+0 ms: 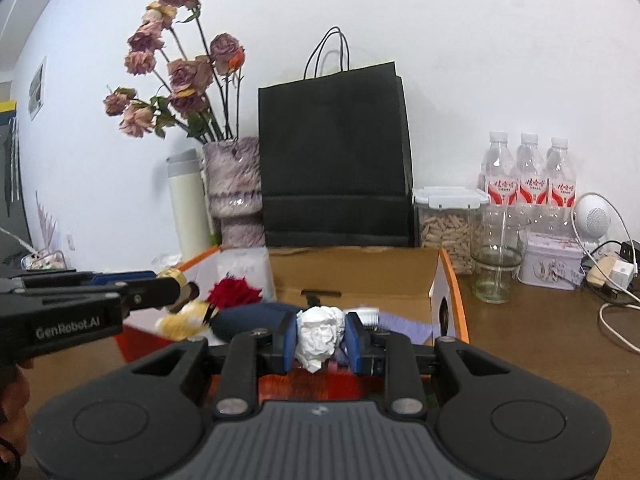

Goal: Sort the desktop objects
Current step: 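Carry the paper and wooden block into the box and open both tools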

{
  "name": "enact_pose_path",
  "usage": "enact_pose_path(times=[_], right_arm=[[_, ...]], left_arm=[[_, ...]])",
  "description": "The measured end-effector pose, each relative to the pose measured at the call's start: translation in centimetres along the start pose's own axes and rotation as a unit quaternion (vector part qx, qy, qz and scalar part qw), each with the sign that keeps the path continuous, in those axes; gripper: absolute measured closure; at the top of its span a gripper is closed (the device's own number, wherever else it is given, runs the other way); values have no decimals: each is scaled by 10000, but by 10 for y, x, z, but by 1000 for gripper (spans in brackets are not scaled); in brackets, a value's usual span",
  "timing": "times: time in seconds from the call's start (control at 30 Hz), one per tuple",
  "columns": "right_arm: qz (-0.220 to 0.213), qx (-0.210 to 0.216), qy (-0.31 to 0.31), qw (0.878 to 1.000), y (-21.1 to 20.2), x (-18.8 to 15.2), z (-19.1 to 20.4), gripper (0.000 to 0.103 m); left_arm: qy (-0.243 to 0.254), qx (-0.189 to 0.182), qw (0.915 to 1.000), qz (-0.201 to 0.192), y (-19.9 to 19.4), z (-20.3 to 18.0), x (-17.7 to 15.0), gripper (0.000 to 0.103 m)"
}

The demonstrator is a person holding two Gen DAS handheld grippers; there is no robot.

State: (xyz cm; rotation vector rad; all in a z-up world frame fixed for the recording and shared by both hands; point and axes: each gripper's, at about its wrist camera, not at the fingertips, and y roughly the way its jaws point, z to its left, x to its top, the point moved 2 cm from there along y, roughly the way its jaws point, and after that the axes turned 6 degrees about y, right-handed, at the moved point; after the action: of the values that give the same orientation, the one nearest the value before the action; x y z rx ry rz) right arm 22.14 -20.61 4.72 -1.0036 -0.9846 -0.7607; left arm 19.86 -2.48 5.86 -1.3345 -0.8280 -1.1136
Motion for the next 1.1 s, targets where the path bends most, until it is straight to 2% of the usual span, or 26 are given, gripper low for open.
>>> enact_pose_path(times=[0.27, 0.47, 0.63, 0.97, 1.03, 1.07, 1.1], right_arm=[[-77, -56, 142, 9999, 39, 10, -7, 79], [-37, -104, 168, 9998, 57, 9, -11, 79], [29, -184, 160, 9997, 58, 0, -17, 79], [-14, -210, 9, 9998, 54, -3, -13, 77], [-11, -238, 13, 9997, 54, -3, -13, 76], [-24, -260, 12, 9997, 54, -3, -13, 74], [-28, -262, 11, 9997, 54, -3, -13, 67]], left_arm=[[-101, 166, 9998, -104, 39, 13, 13, 81], [-131, 300, 9994, 73, 66, 24, 6, 81], [-164, 433, 9987, 197, 73, 30, -6, 81], [-62, 410, 9989, 230, 72, 25, -14, 81], [-99, 469, 9986, 222, 71, 26, -14, 80], [-115, 507, 9984, 209, 70, 27, -13, 75], [-138, 529, 9983, 180, 69, 27, -13, 66]])
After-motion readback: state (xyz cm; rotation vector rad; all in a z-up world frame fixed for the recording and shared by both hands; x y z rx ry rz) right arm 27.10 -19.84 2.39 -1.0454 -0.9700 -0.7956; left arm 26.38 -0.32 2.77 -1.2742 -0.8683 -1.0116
